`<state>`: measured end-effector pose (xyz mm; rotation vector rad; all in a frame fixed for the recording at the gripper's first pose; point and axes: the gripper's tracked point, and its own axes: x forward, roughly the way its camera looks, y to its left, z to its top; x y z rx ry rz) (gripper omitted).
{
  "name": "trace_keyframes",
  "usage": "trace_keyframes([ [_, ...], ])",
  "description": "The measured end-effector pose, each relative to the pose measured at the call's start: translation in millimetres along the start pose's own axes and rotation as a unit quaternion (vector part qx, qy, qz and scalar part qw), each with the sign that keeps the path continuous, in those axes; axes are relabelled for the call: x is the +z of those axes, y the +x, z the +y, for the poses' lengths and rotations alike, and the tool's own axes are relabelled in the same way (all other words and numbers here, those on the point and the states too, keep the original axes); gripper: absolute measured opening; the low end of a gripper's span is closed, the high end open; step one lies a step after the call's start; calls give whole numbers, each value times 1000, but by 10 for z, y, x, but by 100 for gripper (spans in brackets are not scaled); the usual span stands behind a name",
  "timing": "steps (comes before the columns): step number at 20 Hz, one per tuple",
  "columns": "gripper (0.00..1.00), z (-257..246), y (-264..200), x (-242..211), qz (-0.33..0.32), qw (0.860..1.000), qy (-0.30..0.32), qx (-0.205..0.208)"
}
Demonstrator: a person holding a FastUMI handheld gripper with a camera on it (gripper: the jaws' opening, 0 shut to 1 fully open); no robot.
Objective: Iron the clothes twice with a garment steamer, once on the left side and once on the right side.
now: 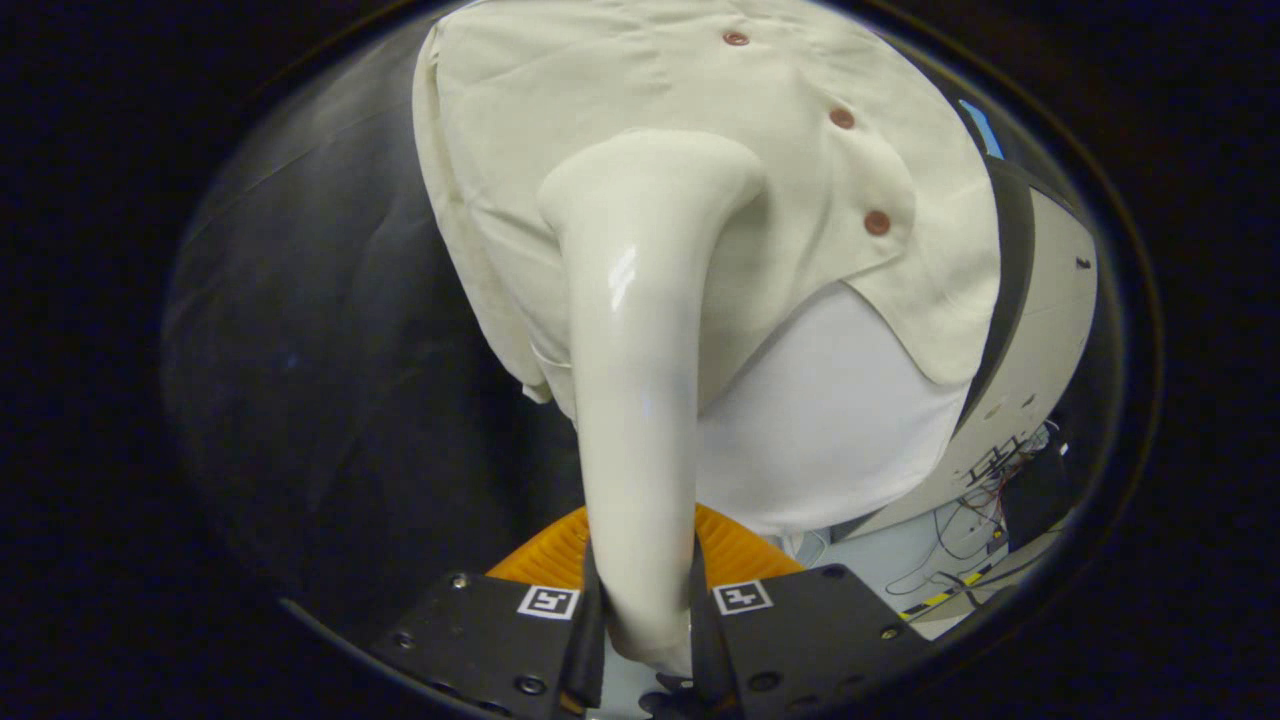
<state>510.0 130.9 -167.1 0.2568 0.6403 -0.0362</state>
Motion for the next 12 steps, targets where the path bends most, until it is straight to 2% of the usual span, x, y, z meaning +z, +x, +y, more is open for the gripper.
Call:
trace_keyframes([
  [3, 34, 11, -44, 72, 8, 1000, -1, 1],
  [7, 34, -113, -368, 243, 5, 1000, -7, 4],
  [8, 34, -33, -416, 107, 2, 1000, -11, 5],
  [12, 34, 4, -925, 374, -32, 999, -12, 7],
])
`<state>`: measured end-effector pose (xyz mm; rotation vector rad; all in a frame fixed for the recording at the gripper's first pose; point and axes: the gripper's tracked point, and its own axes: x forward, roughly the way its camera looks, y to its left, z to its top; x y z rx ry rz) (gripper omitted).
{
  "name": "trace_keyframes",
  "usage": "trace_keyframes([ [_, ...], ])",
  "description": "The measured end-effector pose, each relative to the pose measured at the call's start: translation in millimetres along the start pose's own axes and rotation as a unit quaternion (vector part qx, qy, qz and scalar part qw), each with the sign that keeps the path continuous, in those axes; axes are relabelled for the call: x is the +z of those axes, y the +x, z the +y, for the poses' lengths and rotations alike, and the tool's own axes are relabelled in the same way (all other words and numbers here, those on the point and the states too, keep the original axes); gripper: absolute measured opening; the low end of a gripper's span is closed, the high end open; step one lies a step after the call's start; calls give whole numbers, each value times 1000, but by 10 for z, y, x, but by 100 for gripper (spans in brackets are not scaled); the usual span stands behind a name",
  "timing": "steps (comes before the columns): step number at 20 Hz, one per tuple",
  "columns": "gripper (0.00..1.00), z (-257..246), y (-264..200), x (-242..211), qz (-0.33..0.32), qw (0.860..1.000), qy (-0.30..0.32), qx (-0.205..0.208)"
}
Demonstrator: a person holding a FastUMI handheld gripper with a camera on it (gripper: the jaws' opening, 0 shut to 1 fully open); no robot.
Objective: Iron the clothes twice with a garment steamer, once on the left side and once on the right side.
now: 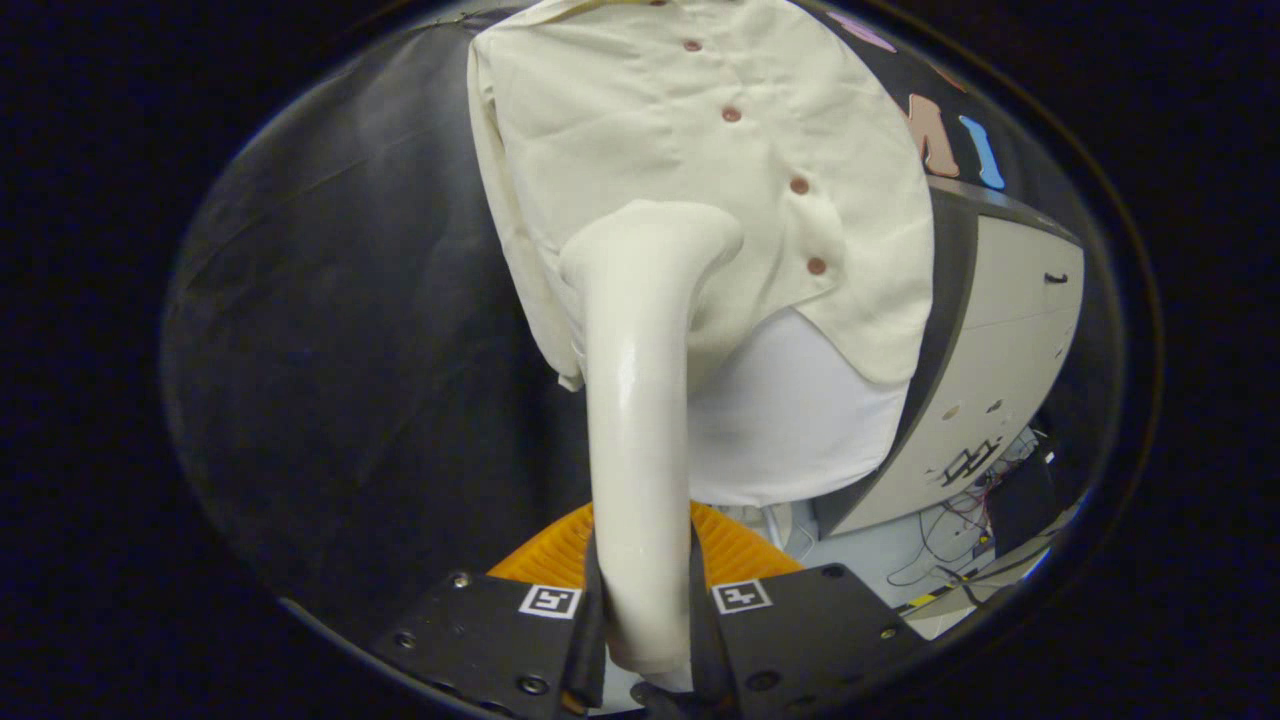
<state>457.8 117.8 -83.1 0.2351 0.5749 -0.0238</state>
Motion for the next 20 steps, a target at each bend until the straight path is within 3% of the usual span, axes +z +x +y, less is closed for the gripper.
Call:
trace_keyframes([
  [11, 33, -135, -1366, 1050, -116, 993, -8, -25],
  [20, 33, -222, -1499, 1870, -178, 984, -9, -7],
])
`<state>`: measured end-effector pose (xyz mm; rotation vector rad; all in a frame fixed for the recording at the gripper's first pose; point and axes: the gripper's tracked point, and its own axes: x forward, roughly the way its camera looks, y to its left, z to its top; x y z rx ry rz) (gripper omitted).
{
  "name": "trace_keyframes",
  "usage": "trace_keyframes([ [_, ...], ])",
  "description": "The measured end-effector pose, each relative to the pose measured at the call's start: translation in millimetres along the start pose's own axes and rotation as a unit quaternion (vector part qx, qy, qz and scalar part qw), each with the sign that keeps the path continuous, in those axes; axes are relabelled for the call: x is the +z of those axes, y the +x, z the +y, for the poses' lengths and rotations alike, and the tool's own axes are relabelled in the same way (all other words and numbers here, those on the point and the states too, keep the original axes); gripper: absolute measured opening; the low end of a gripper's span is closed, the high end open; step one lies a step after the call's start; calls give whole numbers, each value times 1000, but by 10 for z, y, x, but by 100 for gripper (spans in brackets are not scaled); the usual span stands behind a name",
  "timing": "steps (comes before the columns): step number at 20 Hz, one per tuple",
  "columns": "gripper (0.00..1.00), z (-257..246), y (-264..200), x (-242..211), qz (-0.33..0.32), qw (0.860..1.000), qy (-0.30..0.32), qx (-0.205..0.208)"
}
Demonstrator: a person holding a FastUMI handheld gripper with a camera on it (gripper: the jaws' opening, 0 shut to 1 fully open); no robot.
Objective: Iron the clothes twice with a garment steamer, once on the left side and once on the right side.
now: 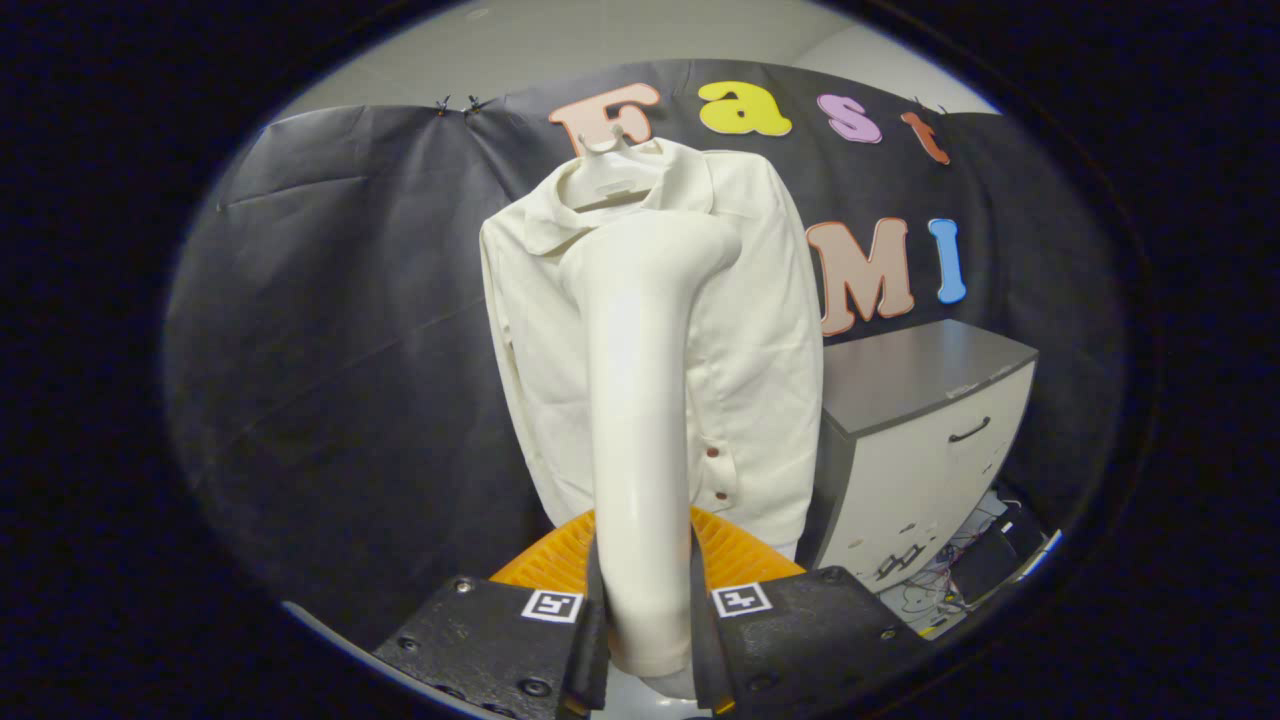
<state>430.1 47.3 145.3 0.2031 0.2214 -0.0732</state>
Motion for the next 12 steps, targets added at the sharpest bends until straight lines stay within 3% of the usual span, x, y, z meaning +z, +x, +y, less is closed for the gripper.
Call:
trace_keyframes([
  [7, 33, -144, 507, 550, -48, 998, 5, 28],
  [12, 33, -307, 869, 689, -63, 997, -7, 37],
])
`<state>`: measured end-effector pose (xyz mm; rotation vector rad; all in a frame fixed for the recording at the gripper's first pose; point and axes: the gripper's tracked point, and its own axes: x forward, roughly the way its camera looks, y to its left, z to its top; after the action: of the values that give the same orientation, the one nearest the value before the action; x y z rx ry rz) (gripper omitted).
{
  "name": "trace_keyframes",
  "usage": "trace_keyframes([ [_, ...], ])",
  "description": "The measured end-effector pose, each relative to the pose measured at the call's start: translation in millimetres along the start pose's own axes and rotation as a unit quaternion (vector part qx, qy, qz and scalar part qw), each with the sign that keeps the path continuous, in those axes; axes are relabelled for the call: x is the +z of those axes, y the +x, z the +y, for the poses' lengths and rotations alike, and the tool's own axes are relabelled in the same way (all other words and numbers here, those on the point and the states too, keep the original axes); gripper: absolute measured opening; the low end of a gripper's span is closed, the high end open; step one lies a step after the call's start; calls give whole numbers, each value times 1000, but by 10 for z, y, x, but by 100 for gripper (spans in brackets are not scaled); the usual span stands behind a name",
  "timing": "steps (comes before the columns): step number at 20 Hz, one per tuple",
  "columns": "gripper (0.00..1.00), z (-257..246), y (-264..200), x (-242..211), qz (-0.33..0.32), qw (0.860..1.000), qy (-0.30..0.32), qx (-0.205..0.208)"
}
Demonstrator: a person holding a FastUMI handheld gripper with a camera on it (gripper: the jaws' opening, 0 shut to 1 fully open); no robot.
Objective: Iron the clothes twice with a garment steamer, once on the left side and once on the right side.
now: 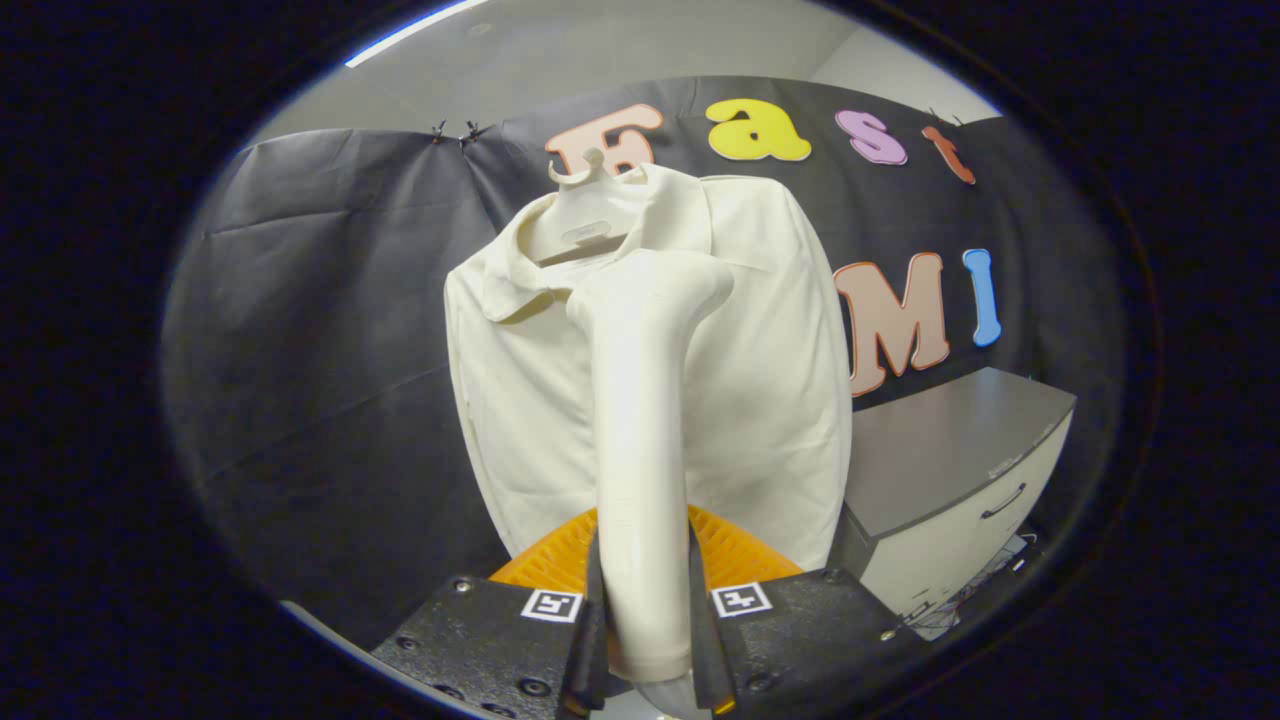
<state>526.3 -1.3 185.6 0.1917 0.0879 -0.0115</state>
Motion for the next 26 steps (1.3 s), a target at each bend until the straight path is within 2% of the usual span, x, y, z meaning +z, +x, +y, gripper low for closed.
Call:
trace_keyframes([
  [6, 33, -164, 281, -240, 16, 1000, 9, 13],
  [9, 33, -271, 469, -531, 41, 999, 12, 19],
  [18, 33, -447, 524, -1508, 117, 992, 39, 23],
  [26, 33, -563, 465, -2133, 167, 984, 58, 20],
])
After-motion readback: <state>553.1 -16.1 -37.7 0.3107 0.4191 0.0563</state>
